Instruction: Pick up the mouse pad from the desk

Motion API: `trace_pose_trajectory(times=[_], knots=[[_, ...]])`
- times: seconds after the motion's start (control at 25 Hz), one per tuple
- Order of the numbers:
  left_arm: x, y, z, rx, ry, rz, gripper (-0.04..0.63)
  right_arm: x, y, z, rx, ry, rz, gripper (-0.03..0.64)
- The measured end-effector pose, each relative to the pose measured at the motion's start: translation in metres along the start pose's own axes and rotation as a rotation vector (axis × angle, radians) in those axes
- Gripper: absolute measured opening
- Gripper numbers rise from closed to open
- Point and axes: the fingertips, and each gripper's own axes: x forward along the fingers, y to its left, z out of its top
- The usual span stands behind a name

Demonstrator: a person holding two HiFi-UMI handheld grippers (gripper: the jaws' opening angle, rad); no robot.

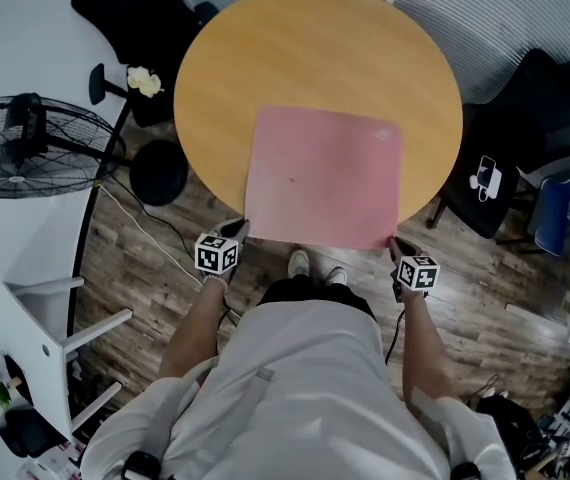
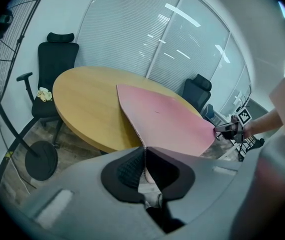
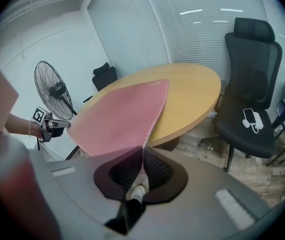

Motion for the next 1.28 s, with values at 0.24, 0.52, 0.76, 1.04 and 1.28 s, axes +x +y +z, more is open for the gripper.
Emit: trace_pose_trajectory(times=[0.24, 0.52, 0.76, 1.04, 1.28], knots=[[-0.006, -0.004, 0.009, 0.023, -0.048, 0.026, 0.017, -0.008, 0.004, 0.008, -0.028, -0.032, 0.003, 0.017], [-0.015, -0.011, 0.031, 0.047, -0.110, 0.040, 0.017, -0.020, 0.011, 0.028, -0.053, -0.091, 0.000, 0.017], [-0.020, -0.016, 0.050, 0.073, -0.151, 0.045, 0.017, -0.028, 0.015, 0.045, -0.072, -0.142, -0.005, 0.017], [-0.033, -0.021, 0.074, 0.088, -0.216, 0.046, 0.017, -0.042, 0.025, 0.069, -0.110, -0.206, -0.021, 0.017], [-0.039, -0.025, 0.095, 0.105, -0.255, 0.050, 0.015, -0.053, 0.031, 0.092, -0.146, -0.258, -0.028, 0.017]])
